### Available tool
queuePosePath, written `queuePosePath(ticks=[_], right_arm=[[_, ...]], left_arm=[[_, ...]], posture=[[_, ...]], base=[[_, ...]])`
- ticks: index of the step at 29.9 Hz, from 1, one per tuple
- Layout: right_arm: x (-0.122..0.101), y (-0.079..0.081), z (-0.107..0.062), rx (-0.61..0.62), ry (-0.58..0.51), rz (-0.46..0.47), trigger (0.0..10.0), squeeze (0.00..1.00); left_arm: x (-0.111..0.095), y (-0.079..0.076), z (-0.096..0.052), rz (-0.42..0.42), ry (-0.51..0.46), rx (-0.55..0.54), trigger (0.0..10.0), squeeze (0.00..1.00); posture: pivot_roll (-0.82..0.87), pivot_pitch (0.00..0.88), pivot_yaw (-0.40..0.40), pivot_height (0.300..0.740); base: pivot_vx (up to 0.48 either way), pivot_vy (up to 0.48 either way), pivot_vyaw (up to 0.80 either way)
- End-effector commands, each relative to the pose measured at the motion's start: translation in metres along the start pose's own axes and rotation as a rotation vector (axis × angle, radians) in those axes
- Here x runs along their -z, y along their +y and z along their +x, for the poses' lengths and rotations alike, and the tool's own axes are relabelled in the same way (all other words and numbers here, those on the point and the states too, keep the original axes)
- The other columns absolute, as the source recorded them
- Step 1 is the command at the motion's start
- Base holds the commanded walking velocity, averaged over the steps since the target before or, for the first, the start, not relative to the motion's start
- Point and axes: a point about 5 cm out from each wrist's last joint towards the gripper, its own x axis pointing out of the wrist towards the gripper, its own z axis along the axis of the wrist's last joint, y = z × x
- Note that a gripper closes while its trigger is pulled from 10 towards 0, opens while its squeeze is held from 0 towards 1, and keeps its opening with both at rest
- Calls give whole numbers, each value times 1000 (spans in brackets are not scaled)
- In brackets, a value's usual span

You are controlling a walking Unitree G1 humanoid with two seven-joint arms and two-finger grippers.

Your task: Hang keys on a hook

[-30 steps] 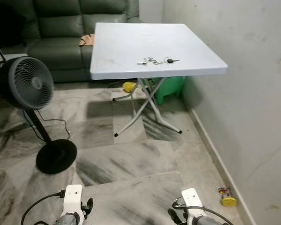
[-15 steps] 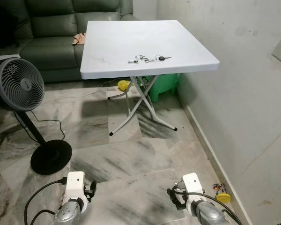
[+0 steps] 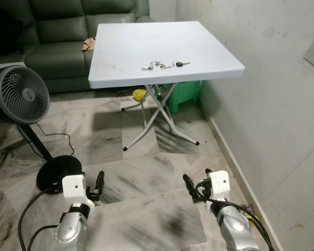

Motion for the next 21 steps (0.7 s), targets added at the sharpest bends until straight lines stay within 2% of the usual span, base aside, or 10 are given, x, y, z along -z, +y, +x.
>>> queuePosePath(ticks=[1, 5, 11, 15, 21], right_arm=[[-11, 3, 1, -33, -51, 9, 10000, 0], [-24, 9, -3, -72, -109, 0, 10000, 0], [-40, 10, -4, -70, -158, -28, 10000, 0], [-54, 5, 0, -45, -194, -36, 10000, 0], [-63, 4, 3, -50, -196, -49, 10000, 0]], left_arm=[[-10, -4, 0, -11, -30, 23, 10000, 0], [-25, -12, -2, -57, -81, 60, 10000, 0], [-40, -15, -4, -45, -103, 48, 10000, 0], [-53, -17, -4, -46, -143, 42, 10000, 0], [-60, -18, -4, -40, -133, 48, 10000, 0]], posture=[[-142, 6, 23, 740], [-140, 6, 21, 740], [-135, 2, 15, 740], [-124, 1, 14, 740], [-119, 0, 12, 740]], base=[[0, 0, 0], [0, 0, 0], [0, 0, 0], [0, 0, 0], [0, 0, 0]])
